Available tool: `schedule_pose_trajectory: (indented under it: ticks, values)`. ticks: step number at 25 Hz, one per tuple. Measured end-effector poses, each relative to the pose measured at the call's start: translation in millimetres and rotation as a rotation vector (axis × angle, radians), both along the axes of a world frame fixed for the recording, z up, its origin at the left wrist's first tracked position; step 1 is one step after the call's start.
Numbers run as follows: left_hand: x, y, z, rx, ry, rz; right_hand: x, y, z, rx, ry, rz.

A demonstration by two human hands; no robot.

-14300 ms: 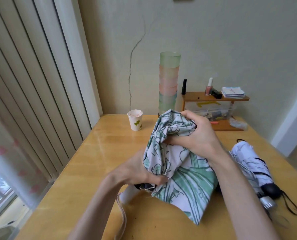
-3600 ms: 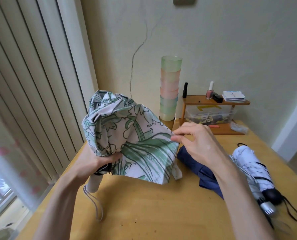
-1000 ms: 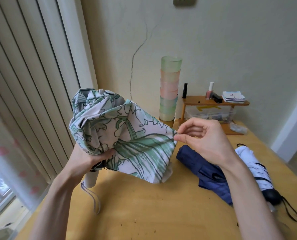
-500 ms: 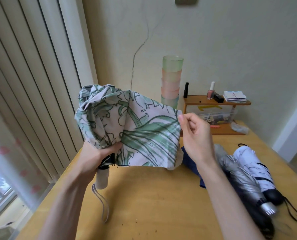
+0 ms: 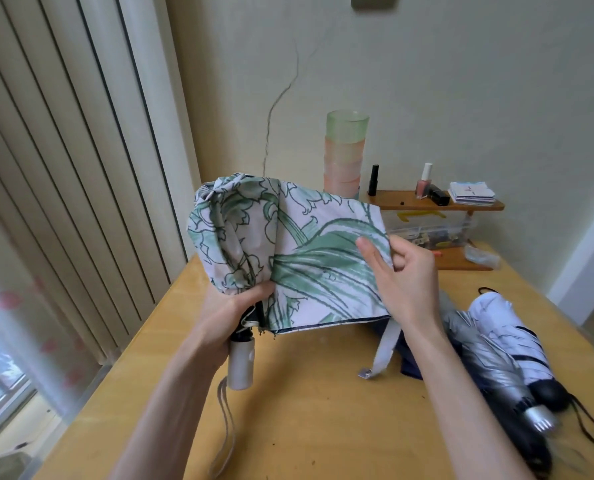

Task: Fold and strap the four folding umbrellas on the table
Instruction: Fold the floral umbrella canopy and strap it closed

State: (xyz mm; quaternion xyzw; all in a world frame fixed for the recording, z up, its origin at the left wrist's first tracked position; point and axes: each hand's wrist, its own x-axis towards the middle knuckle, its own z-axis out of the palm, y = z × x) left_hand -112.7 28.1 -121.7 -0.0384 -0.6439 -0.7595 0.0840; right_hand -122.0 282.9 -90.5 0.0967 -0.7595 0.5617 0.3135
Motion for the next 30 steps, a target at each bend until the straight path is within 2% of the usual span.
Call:
schedule_pose_trajectory:
  ticks: [6, 9, 12, 15, 19, 23, 26, 28, 30]
  values:
    - [1, 6, -4, -0.058, -0.009, 0.087, 8, 4, 2, -0.034, -0.056, 0.061]
    - [-1, -3, -1, -0.030, -0.009, 0.116, 11, 12, 6, -0.081, -0.193, 0.200]
    - [-2, -13, 2, -0.030, -0.013, 0.113, 10, 22, 4, -0.007, -0.311, 0.262]
    - [0, -11, 5, -0.021, -0.015, 0.092, 8, 20, 2, 0.033, -0.293, 0.262]
    - [2, -6, 5, 0.008, -0.041, 0.034, 16, 10, 12, -0.187, -0.366, 0.339]
    - [0, -9, -3, -0.078, -0.172, -0.078, 24, -13, 43, -0.337, -0.384, 0.476]
    - [4, -10, -8, -0.055, -0.096, -0.283, 21, -40, 83, -0.242, -0.383, 0.565]
    - [9, -14, -6, -0.014, -0.076, -0.455, 10, -69, 104, -0.055, -0.400, 0.568]
    - [17, -9, 0, -0.055, -0.067, -0.535, -6, -100, 113, 0.134, -0.415, 0.501]
